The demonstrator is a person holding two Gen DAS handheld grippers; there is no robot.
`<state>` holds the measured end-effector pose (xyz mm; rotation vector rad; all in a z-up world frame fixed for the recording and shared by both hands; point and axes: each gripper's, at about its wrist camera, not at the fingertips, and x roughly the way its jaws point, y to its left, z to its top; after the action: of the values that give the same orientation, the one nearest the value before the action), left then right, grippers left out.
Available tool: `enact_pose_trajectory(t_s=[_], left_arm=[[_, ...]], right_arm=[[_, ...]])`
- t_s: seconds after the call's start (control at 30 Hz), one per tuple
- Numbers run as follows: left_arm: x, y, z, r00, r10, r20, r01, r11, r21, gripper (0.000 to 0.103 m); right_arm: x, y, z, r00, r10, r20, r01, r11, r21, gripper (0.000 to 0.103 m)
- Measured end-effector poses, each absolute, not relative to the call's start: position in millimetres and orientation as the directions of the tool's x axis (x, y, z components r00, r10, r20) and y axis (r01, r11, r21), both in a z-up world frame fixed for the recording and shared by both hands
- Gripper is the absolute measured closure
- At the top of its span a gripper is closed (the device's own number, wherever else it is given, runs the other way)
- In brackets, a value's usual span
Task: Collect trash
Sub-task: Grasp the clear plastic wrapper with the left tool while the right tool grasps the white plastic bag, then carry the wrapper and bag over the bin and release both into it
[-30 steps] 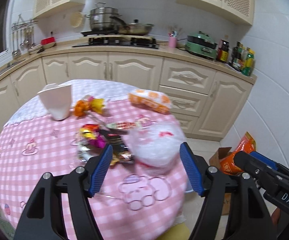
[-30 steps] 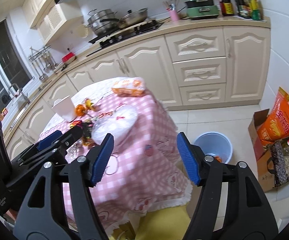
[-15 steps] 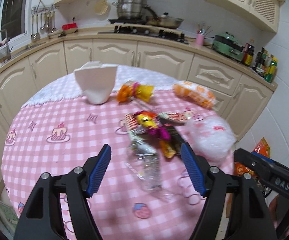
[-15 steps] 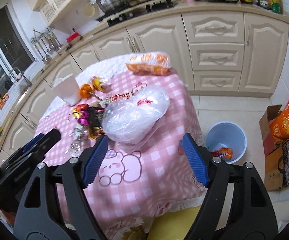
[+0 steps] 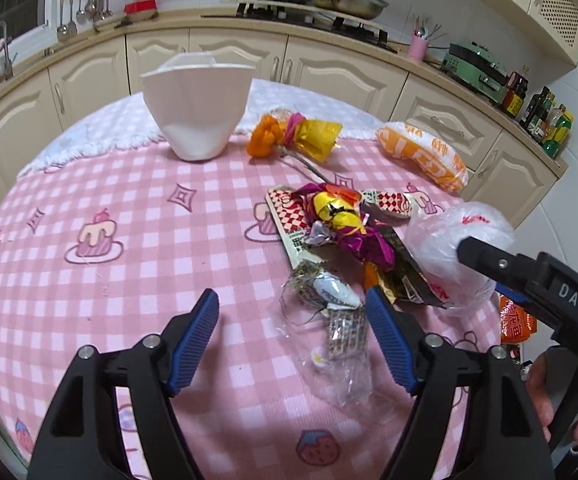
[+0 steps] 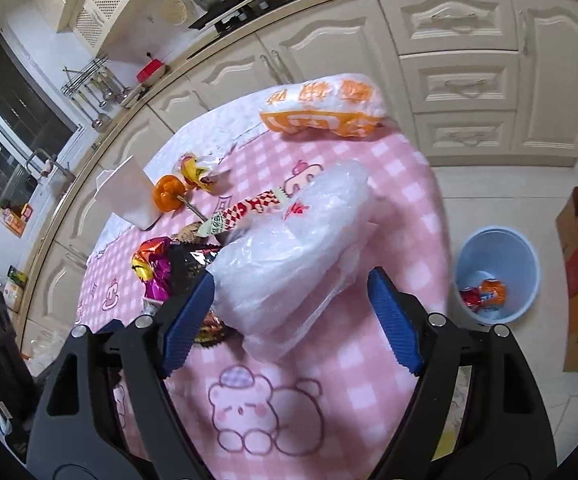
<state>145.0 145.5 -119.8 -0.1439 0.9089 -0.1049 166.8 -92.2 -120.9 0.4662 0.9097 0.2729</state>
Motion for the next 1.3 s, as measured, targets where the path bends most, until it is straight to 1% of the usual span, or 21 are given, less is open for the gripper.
enact_pose_trajectory(t_s=[0.07,0.1,0.2,0.23,0.27,0.3,0.33,0.43,0.53,0.6,0.67,0.87,0.97,1.1,1.3], left_arm=[[149,144,-122,0.604,-0.161,-0.781,0.031,0.983,-0.179,0.029],[151,143,-124,0.601,-0.16,-0.783,0.025,0.983,-0.182,0.029],[157,144,-129,0.584,-0.182,-0.791,0.023,0.978,-0.208,0.03],[158,143,-131,0.577,-0.198,-0.792,0.031,0.975,-0.222,0.042],[159,143,-133,0.56,-0.23,-0.796,0.044,0.968,-0.248,0.05],[160,144,-133,0.557,-0.222,-0.801,0.035,0.969,-0.245,0.068],[160,143,-134,0.559,-0.195,-0.806,0.014,0.974,-0.225,0.078],[160,146,-134,0.563,-0.19,-0.804,-0.003,0.973,-0.232,0.079],[154,144,-127,0.586,-0.158,-0.795,-0.008,0.98,-0.2,0.079],[149,143,-120,0.599,-0.151,-0.786,-0.01,0.981,-0.196,0.079],[142,142,-111,0.621,-0.118,-0.775,-0.037,0.983,-0.179,0.079],[122,118,-79,0.684,-0.092,-0.723,-0.006,0.991,-0.132,0.079],[119,97,-69,0.695,-0.11,-0.711,0.04,0.993,-0.115,0.079],[123,55,-65,0.688,-0.154,-0.71,0.116,0.988,-0.102,0.079],[135,-41,-78,0.613,-0.291,-0.735,0.324,0.941,-0.102,0.079]], right_arm=[[173,-90,-126,0.556,0.48,-0.678,-0.053,0.835,0.547,0.06],[174,-91,-127,0.556,0.492,-0.669,-0.051,0.824,0.564,0.064],[172,-92,-124,0.578,0.471,-0.666,-0.051,0.836,0.546,0.069],[171,-93,-123,0.583,0.465,-0.666,-0.051,0.839,0.541,0.069],[169,-94,-121,0.587,0.462,-0.665,-0.053,0.841,0.538,0.069],[168,-95,-120,0.591,0.459,-0.663,-0.052,0.842,0.536,0.07],[167,-97,-119,0.596,0.454,-0.663,-0.05,0.844,0.534,0.07],[158,-102,-111,0.622,0.436,-0.651,-0.057,0.854,0.518,0.071],[150,-109,-106,0.639,0.433,-0.636,-0.06,0.852,0.52,0.071],[145,-117,-103,0.651,0.43,-0.626,-0.056,0.849,0.525,0.071],[141,-128,-100,0.666,0.419,-0.617,-0.043,0.847,0.53,0.071],[127,-168,-99,0.702,0.386,-0.598,0.003,0.839,0.545,0.071],[121,-192,-101,0.717,0.364,-0.594,0.034,0.834,0.551,0.07],[114,-225,-109,0.727,0.315,-0.611,0.098,0.833,0.545,0.07],[99,-277,-125,0.727,0.22,-0.65,0.219,0.823,0.524,0.07]])
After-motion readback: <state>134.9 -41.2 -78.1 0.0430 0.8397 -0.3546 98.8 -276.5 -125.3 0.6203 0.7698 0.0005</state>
